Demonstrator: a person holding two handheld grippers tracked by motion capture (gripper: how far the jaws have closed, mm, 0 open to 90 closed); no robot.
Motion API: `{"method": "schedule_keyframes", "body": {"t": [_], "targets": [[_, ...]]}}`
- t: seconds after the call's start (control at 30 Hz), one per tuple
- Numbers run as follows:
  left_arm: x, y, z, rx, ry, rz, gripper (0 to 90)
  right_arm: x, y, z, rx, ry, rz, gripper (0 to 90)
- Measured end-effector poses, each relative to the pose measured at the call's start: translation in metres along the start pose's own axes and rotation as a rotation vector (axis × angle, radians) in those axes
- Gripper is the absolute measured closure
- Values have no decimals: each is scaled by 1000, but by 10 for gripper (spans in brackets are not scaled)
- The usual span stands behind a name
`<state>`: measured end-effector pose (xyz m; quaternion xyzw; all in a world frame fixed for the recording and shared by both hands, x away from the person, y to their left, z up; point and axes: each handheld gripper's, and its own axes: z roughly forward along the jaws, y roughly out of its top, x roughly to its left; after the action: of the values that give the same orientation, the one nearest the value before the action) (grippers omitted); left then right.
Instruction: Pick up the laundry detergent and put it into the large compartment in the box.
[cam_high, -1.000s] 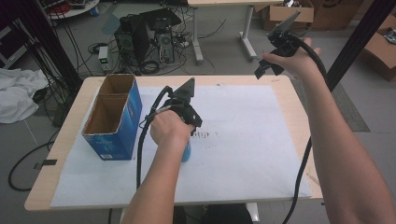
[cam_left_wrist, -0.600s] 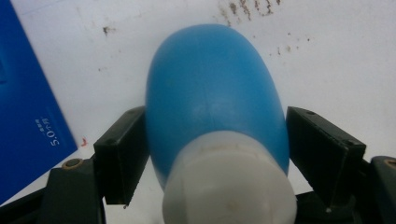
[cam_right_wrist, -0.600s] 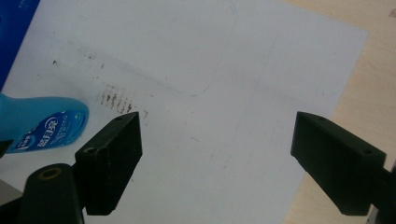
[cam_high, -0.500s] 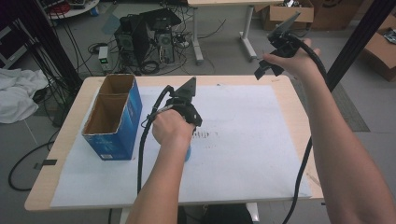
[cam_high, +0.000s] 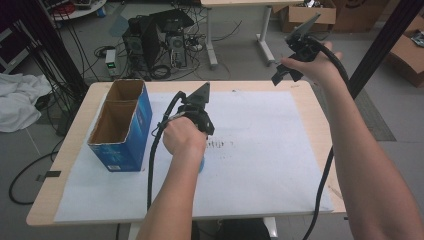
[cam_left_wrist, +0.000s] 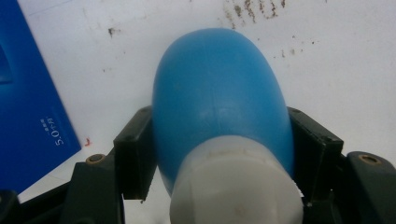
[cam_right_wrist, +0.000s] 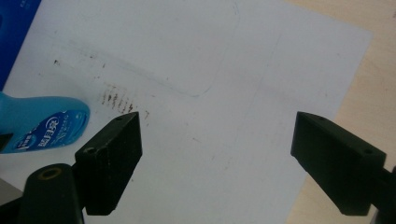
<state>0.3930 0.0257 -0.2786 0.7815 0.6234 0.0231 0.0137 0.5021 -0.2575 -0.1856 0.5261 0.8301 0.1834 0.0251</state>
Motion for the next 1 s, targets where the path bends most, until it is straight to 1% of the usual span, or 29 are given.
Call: {"method": "schedule_keyframes", "body": {"t": [0.13,0.23,0.27,0.37,0.47,0.5,0.57,0.6,0.67,0.7,0.77,0.87,0.9,0.97,1.0], "targets": [[1,0,0,0,0,6,358,-1,0,0,1,1,2,166],[2,1,-1,8,2,33,363,-2,-1,0,-1,-1,6,166],[2,1,-1,10,1,36,364,-2,-1,0,0,-1,6,166],[5,2,-3,19,-16,47,367,-1,0,0,-4,1,6,166],[7,3,-11,20,-41,50,368,-1,0,0,-4,2,6,166],[8,3,-15,20,-46,51,369,-1,0,-1,-4,2,6,166],[9,3,-23,20,-42,65,369,-1,0,-1,-4,0,6,166],[9,3,-28,17,-38,64,369,-2,0,-1,-5,2,7,166],[11,4,-37,16,-27,87,369,-2,0,-2,-6,3,11,166],[11,4,-42,16,-21,89,369,-2,-1,-2,-8,1,13,166],[13,4,-54,17,-11,107,370,-2,-1,-3,-7,2,9,166],[18,4,-72,6,-15,107,370,-2,0,-5,-11,0,12,166],[20,4,-77,8,-15,114,370,-2,1,-5,-10,2,12,166],[27,4,-95,3,-17,120,371,-1,2,-5,-9,1,9,166],[28,4,-98,-3,-15,116,371,-1,2,-5,-11,1,8,166]]}}
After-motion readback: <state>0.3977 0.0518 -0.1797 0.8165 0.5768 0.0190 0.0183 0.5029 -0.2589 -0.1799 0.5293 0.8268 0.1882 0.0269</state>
